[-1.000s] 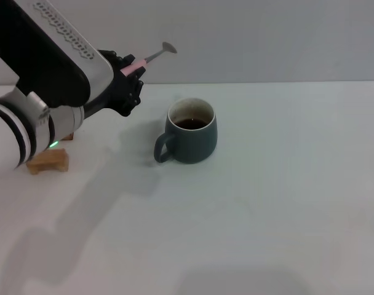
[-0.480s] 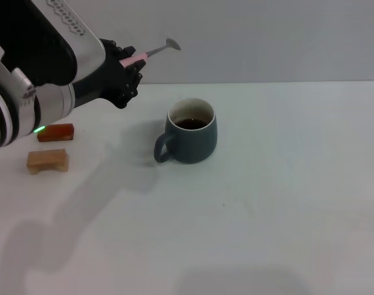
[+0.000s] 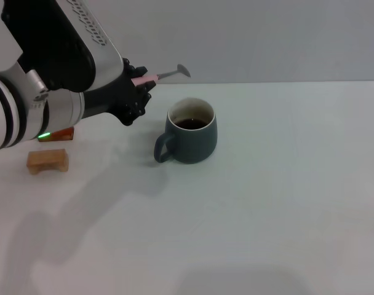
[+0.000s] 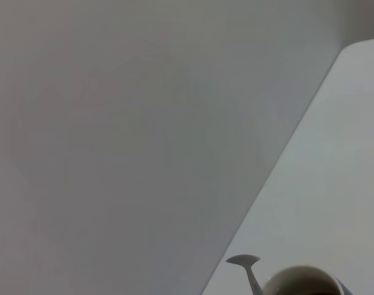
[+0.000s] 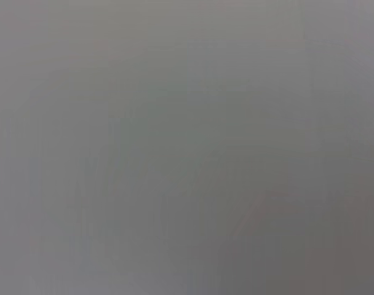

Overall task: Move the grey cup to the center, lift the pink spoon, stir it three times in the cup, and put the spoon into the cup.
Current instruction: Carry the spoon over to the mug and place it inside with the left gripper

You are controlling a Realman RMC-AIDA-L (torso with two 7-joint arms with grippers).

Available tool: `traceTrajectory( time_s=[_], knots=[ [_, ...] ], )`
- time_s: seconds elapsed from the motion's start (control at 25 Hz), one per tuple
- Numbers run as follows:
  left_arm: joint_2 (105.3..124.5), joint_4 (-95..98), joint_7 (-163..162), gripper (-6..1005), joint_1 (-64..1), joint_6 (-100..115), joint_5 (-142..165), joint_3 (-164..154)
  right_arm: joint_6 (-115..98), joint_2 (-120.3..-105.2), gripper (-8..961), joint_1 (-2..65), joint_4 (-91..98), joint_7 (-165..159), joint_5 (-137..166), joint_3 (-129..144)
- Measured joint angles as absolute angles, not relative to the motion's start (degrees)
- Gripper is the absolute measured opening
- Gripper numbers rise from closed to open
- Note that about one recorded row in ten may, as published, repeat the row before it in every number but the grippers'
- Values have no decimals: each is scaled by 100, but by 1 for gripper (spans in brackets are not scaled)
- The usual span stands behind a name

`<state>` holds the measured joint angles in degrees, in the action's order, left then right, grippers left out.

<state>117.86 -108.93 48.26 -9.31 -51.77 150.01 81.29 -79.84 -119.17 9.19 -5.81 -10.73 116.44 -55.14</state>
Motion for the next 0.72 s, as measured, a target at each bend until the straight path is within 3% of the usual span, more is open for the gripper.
traceTrajectory(
  time_s=[0.72],
  knots=[
    [11794,-10253,4896,198,-1213,-5370,15100,7909,-8043,-11918,819,880,-596,-1073,11644,-5535]
  ],
)
